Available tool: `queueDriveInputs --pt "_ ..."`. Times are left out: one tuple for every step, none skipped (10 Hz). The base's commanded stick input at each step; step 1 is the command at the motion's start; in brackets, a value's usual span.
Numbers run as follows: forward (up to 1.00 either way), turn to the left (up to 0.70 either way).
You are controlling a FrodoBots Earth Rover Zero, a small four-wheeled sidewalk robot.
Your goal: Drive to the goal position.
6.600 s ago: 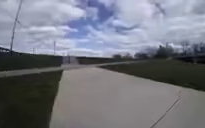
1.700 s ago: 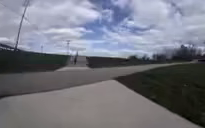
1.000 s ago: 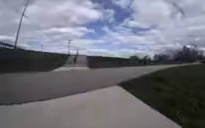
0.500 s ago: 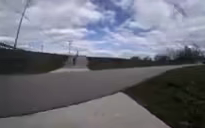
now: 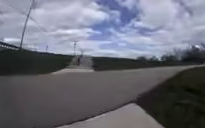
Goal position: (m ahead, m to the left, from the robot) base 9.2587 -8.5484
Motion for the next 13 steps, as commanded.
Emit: queueDriveInputs --pt "1.0 0.0" --pt "1.0 0.0" --pt "1.0 -0.04" --pt "1.0 -0.19" --pt "1.0 -0.4" --pt "1.0 -0.4" --pt "1.0 -0.4" --pt "1.0 -0.4" --pt "1.0 -0.4" --pt "1.0 -0.4" --pt "1.0 -0.4" --pt "1.0 -0.32" --pt "1.0 -0.11"
